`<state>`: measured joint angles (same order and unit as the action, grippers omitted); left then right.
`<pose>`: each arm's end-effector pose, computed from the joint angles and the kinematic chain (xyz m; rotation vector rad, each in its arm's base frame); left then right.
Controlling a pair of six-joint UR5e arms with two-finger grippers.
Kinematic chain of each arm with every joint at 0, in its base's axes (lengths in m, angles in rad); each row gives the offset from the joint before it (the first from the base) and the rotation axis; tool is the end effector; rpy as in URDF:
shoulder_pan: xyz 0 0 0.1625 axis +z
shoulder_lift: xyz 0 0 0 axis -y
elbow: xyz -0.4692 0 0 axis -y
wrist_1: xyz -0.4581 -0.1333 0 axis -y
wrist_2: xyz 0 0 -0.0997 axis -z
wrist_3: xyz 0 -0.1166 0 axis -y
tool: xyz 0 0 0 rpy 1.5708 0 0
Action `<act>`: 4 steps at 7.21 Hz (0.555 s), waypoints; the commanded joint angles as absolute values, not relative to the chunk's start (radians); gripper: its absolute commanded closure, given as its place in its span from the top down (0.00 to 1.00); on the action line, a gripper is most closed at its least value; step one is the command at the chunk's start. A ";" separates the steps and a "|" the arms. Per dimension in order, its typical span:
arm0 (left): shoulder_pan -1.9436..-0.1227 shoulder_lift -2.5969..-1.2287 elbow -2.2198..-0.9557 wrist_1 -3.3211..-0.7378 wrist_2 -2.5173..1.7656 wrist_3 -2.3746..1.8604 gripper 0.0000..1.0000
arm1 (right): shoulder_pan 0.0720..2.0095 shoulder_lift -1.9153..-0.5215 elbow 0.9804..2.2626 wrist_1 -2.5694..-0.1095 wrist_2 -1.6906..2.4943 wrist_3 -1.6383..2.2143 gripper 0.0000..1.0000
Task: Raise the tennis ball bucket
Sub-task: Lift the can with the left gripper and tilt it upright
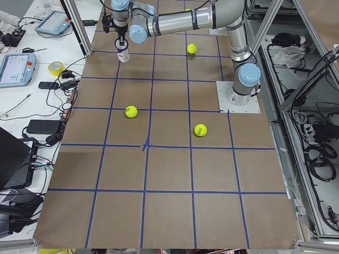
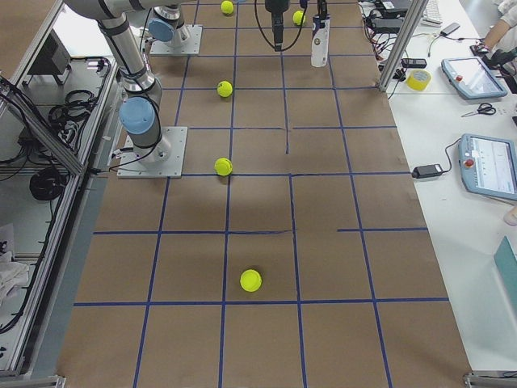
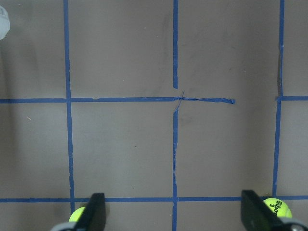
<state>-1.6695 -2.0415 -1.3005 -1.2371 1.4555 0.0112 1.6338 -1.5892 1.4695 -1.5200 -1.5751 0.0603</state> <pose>-0.2225 -0.7577 0.3879 -0.1772 -3.0094 0.1934 0.1674 -0.5442 0.5769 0.0040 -3.1397 0.1084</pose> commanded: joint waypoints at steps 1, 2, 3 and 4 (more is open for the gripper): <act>-1.701 -2.036 -1.304 -1.296 1.519 0.157 0.00 | 1.634 -1.589 1.470 -1.522 -1.575 0.060 1.00; -1.715 -2.037 -1.307 -1.307 1.529 0.163 0.00 | 1.634 -1.589 1.470 -1.520 -1.575 0.060 1.00; -1.726 -2.031 -1.304 -1.310 1.581 0.163 0.00 | 1.634 -1.589 1.470 -1.522 -1.574 0.061 1.00; -1.736 -2.036 -1.308 -1.295 1.583 0.161 0.00 | 1.634 -1.589 1.471 -1.534 -1.574 0.061 1.00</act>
